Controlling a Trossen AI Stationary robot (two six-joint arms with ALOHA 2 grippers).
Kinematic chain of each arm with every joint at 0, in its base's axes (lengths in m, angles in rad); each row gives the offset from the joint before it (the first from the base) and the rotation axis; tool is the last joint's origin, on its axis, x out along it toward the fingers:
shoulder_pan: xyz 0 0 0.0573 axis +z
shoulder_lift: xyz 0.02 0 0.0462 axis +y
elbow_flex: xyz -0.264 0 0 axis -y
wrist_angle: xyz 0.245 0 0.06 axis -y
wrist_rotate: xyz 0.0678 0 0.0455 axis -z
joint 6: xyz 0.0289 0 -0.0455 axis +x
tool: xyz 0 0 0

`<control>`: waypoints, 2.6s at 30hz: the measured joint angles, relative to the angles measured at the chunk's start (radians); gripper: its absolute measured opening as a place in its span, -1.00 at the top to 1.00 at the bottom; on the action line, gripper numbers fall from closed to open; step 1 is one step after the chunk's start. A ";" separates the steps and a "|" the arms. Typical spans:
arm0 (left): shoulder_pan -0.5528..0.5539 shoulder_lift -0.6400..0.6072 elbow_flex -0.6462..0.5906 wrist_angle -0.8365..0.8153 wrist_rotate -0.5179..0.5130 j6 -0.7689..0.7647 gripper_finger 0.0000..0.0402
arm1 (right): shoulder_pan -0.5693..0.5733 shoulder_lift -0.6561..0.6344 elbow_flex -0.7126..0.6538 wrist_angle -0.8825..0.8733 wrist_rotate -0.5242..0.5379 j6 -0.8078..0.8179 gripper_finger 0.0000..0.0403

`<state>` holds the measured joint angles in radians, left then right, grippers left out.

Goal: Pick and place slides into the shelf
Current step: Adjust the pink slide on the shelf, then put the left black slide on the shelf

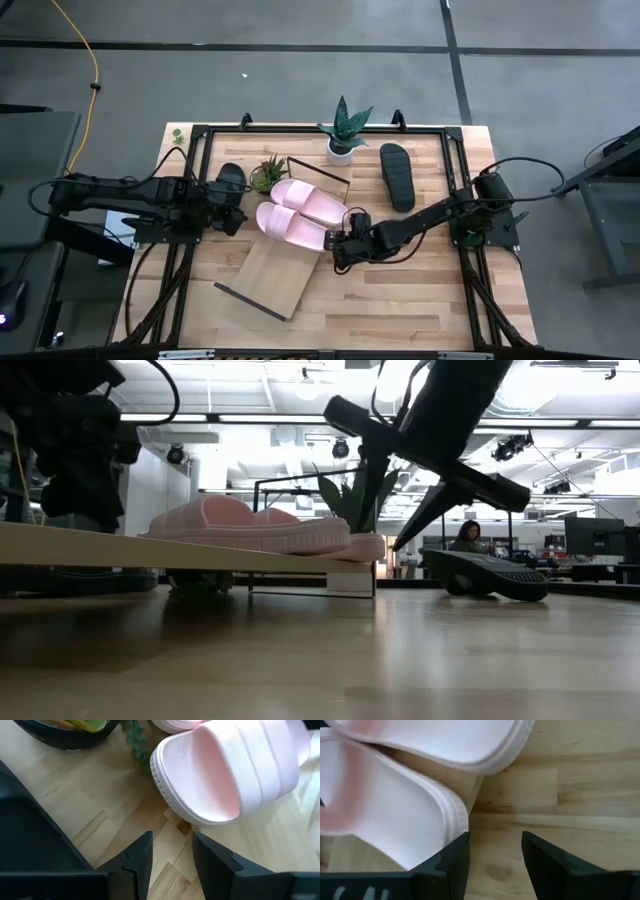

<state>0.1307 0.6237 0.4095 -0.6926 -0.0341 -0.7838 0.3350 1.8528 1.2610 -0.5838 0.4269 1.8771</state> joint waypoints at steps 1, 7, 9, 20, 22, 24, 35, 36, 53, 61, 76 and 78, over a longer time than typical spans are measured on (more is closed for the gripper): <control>0.000 0.009 0.000 0.003 0.000 0.009 0.37 | 0.000 0.000 0.000 0.005 -0.008 -0.001 0.17; 0.000 0.070 0.000 0.015 0.008 0.021 0.37 | 0.007 0.001 0.000 0.003 -0.033 -0.017 0.17; 0.000 0.083 0.000 0.016 0.014 0.021 0.37 | 0.009 0.001 0.000 -0.001 -0.045 -0.019 0.17; 0.000 0.094 0.000 0.038 0.021 0.021 0.37 | 0.048 0.001 0.000 -0.007 -0.084 -0.098 0.17; 0.000 0.094 0.000 0.042 0.002 0.020 0.37 | 0.058 0.001 0.000 -0.006 -0.117 -0.112 0.17; 0.000 0.094 0.000 0.039 -0.016 0.020 0.37 | 0.068 0.001 0.000 -0.006 -0.127 -0.124 0.17; 0.000 0.159 0.000 0.057 -0.048 0.034 0.37 | 0.096 0.001 0.000 0.015 -0.129 -0.105 0.17; 0.000 0.173 0.000 0.063 -0.045 0.037 0.37 | 0.099 0.001 0.000 0.015 -0.129 -0.105 0.17; 0.000 0.239 0.000 0.158 -0.027 0.020 0.37 | 0.153 0.001 0.000 0.081 -0.206 -0.289 0.17; 0.000 0.239 0.000 0.172 -0.041 0.010 0.37 | 0.157 0.001 0.000 0.080 -0.226 -0.315 0.17; 0.000 0.219 0.001 -0.089 0.024 0.021 0.37 | 0.166 -0.104 0.000 -0.089 0.016 -0.234 0.20; 0.000 0.198 0.001 -0.104 0.040 0.019 0.37 | 0.164 -0.145 0.000 -0.176 0.050 -0.215 0.23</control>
<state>0.1303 0.8212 0.4107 -0.7971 0.0054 -0.7644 0.4986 1.7077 1.2613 -0.7597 0.4768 1.6619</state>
